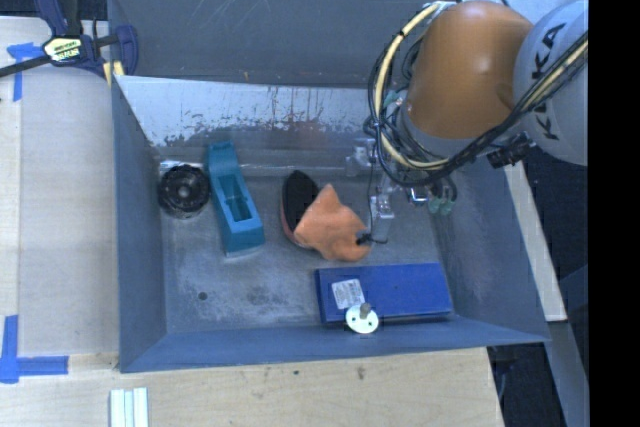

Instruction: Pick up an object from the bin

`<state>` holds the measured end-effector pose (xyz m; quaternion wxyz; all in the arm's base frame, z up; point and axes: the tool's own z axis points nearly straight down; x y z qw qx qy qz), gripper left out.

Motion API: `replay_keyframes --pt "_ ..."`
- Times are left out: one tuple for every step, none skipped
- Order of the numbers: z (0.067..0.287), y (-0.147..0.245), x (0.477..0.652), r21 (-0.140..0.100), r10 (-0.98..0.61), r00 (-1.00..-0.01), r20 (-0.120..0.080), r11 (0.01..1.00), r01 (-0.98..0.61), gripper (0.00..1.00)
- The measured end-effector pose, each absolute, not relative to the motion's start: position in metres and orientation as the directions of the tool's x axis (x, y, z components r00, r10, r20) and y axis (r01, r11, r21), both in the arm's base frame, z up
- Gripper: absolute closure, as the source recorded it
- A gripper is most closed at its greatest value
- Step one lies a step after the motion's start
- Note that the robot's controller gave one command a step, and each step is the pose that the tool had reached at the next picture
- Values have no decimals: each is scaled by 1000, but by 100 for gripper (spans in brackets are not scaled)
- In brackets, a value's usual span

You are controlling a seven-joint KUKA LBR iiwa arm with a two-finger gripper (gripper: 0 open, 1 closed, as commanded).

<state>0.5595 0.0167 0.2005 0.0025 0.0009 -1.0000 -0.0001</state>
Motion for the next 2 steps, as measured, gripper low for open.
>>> replay_keyframes --pt "205 17 561 0 -1 -1000 -4 1000 -1 0" --pt "158 16 582 -1 -66 -998 -10 998 -66 0"
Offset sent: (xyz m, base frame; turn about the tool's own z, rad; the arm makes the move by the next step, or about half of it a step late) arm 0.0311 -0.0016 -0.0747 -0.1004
